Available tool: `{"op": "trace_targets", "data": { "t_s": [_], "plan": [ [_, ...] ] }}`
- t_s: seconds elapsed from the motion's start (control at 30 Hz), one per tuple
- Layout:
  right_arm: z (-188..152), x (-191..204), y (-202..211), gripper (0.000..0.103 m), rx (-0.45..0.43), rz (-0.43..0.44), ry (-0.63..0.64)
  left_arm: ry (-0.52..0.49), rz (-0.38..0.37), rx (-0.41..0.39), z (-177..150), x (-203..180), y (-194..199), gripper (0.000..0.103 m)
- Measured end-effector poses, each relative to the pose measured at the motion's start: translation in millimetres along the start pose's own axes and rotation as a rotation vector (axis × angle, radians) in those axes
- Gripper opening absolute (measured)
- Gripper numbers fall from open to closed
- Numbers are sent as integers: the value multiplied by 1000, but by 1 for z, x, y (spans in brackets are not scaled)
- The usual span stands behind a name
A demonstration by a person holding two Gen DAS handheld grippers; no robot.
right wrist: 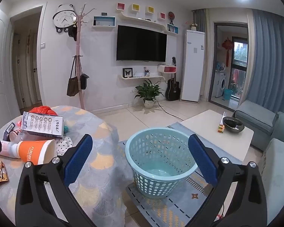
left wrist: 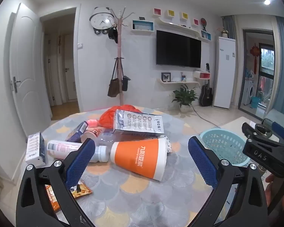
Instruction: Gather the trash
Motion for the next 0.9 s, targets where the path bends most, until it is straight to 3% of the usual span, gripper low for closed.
{"op": "trace_targets", "data": {
  "t_s": [0.17, 0.9],
  "plan": [
    [-1, 0, 7, 96, 2, -17, 27, 49, -11, -57, 7, 7, 14, 96],
    [-6, 3, 19, 96, 14, -3, 28, 50, -50, -85, 1, 1, 43, 96]
  ]
}}
Point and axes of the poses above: each gripper's, at about its wrist camera, not at the fingertips, and y roughly against the way its jaws point, x to its left, z to its top, the point moved 7 cm from there along -y, roughly the way its jaws point, and after that the axes turned 11 degrees about z, right-handed, at the moved point
